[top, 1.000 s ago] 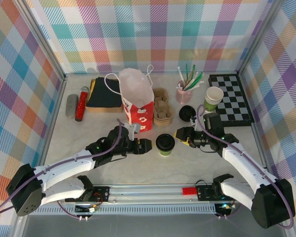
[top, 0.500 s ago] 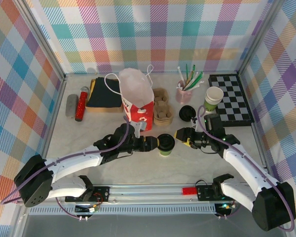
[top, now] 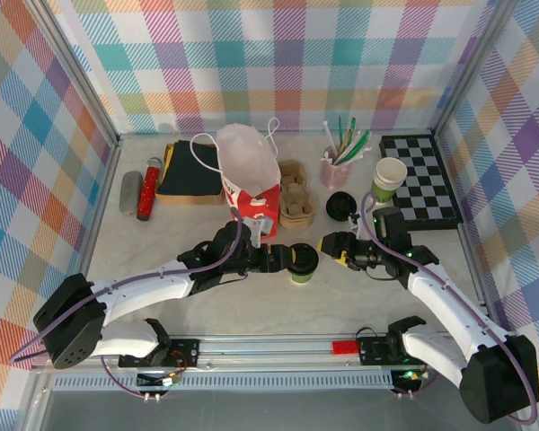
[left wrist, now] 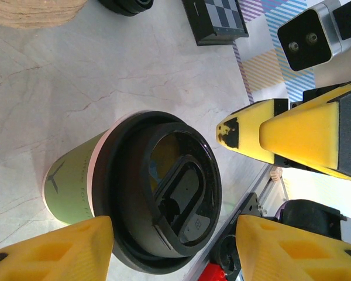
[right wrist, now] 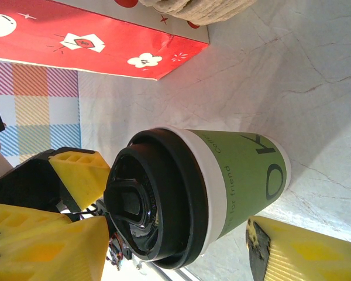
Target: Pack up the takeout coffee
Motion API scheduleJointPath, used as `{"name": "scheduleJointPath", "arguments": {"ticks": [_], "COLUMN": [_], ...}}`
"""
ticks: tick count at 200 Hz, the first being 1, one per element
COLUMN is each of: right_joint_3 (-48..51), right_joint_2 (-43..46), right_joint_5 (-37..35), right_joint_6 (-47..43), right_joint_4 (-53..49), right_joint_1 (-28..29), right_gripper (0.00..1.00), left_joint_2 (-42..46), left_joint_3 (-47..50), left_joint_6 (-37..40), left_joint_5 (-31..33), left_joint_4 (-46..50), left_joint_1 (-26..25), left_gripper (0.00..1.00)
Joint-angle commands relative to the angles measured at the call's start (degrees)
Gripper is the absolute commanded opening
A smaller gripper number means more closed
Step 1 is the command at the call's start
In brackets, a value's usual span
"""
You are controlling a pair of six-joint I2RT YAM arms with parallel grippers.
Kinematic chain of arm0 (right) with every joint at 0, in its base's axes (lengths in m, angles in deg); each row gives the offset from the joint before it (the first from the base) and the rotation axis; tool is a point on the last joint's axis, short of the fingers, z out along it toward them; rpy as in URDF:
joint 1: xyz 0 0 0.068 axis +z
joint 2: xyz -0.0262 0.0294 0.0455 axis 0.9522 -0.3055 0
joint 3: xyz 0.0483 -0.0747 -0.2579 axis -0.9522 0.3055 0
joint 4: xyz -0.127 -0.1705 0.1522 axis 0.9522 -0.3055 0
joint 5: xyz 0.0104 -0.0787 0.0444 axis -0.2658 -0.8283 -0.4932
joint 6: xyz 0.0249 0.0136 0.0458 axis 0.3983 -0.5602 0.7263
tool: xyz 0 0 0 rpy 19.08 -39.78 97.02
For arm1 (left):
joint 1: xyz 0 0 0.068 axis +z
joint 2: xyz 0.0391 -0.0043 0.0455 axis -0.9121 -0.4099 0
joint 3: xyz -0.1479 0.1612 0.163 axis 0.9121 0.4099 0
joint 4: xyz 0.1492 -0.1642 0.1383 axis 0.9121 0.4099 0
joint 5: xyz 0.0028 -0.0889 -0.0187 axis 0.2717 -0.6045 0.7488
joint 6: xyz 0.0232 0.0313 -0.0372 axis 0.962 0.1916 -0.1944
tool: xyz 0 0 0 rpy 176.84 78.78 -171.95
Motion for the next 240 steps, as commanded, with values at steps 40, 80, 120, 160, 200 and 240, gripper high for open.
{"name": "scheduleJointPath", "arguments": {"ticks": [40, 80, 120, 160, 200, 240], "right_joint_3": [-1.42, -1.6, -1.6, -1.77, -1.77, -1.73], "right_joint_2": [1.03, 1.13, 1.14, 1.21, 1.3, 1.74], "right_joint_5": [-0.6, -0.64, -0.81, -1.09, -1.09, -1.29], "right_joint_6": [-0.86, -0.8, -0.78, -0.92, -0.94, -0.97], "right_joint_4": [-1.3, -1.37, -1.49, -1.72, -1.72, -2.24], "right_joint_1": [0.22, 0.21, 0.22, 0.17, 0.22, 0.19], "right_gripper": [0.63, 0.63, 0.63, 0.64, 0.64, 0.64], "left_joint_2": [-0.62, -0.78, -1.14, -1.3, -1.65, -2.11], "left_joint_3": [-1.47, -1.55, -1.75, -1.9, -2.06, -2.37], "left_joint_6": [-0.19, -0.28, -0.32, -0.36, -0.44, -0.45], "left_joint_5": [-0.93, -1.1, -1.15, -1.13, -1.11, -1.28], "left_joint_4": [-1.85, -2.11, -2.46, -2.55, -2.75, -3.14], "left_joint_1": [-0.81, -0.89, -0.98, -0.98, -1.08, -1.09], "left_gripper": [0.58, 0.58, 0.58, 0.57, 0.57, 0.57]}}
